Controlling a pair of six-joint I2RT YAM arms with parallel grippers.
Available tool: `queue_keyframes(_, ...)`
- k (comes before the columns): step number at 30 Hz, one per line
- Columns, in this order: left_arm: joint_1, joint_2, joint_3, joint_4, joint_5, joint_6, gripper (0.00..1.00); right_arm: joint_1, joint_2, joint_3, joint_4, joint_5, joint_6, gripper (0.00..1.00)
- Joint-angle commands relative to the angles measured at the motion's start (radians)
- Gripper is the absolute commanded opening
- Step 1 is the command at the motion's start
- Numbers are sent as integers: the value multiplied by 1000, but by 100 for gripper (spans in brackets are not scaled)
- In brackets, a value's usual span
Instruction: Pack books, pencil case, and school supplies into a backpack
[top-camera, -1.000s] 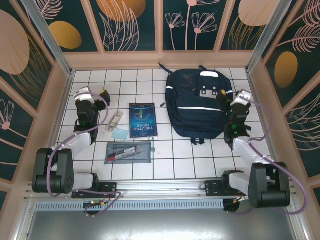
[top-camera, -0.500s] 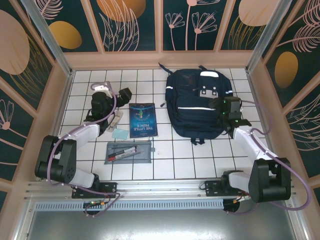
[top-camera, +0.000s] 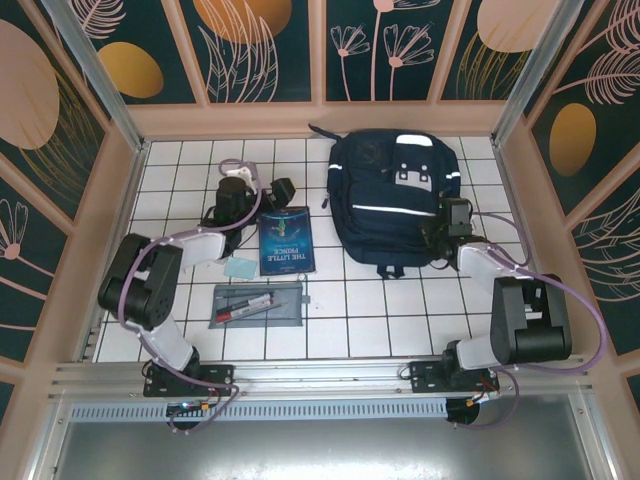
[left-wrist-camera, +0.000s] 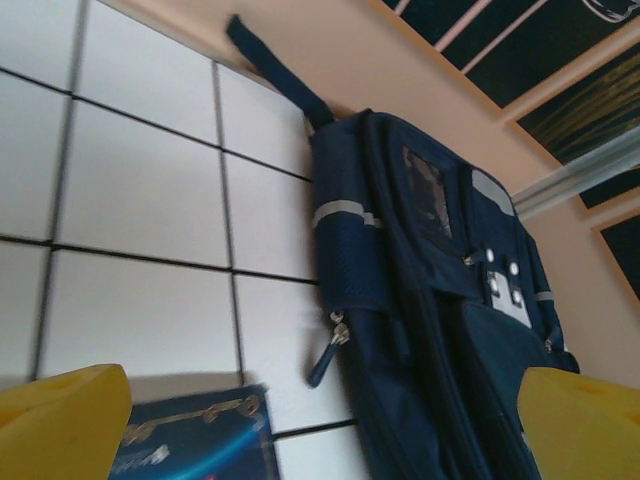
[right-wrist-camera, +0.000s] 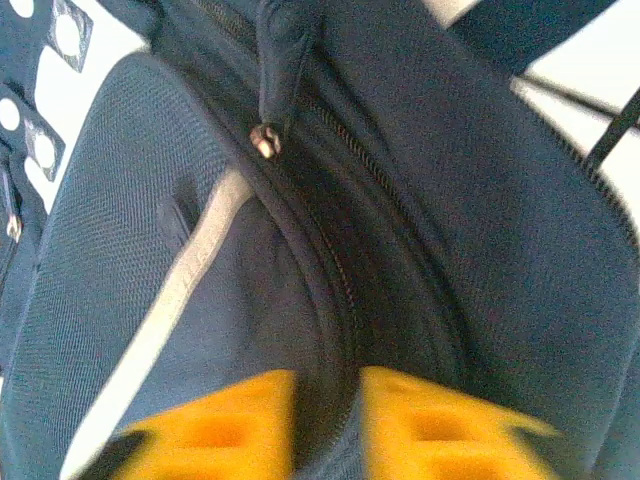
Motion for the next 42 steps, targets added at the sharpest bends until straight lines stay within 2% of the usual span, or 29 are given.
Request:
queue_keyframes(1, -37, 100, 127, 10, 59, -13, 99, -81, -33, -21, -16, 83, -168, 0)
queue_keyframes(5, -71, 259, 312, -51, 106, -43, 99, -188, -63, -24, -27, 90, -346, 0)
queue_keyframes(9, -103, 392, 467, -88, 147, -117, 99, -272, -6, 8, 8, -28, -452, 0)
queue_keyframes(17, -209, 555, 610, -227, 91, -204, 94, -275, 213, 161, -14, -67, -586, 0)
queue_keyframes(25, -223, 654, 667, -170, 3, -250, 86, -270, 269, 183, 24, -123, -615, 0)
queue_keyframes(28, -222, 731, 767, -204, 8, -238, 68, -267, 271, 182, 41, -153, -611, 0)
queue_keyframes(31, -222, 771, 817, -209, 27, -247, 39, -263, 271, 190, 43, -171, -618, 0)
queue_keyframes(33, -223, 755, 783, -180, 25, -251, 12, -257, 273, 201, 38, -171, -630, 0)
queue_keyframes(34, -222, 738, 761, -169, 25, -254, 3, -256, 276, 208, 41, -171, -634, 0)
queue_keyframes(35, -223, 713, 728, -159, 26, -255, 0, -254, 284, 223, 42, -178, -640, 0)
queue_keyframes(39, -224, 555, 531, -49, 29, -301, 0, -221, 357, 343, 20, -205, -657, 0)
queue_keyframes(42, -232, 432, 382, 47, 32, -371, 0, -160, 420, 467, -22, -158, -686, 0)
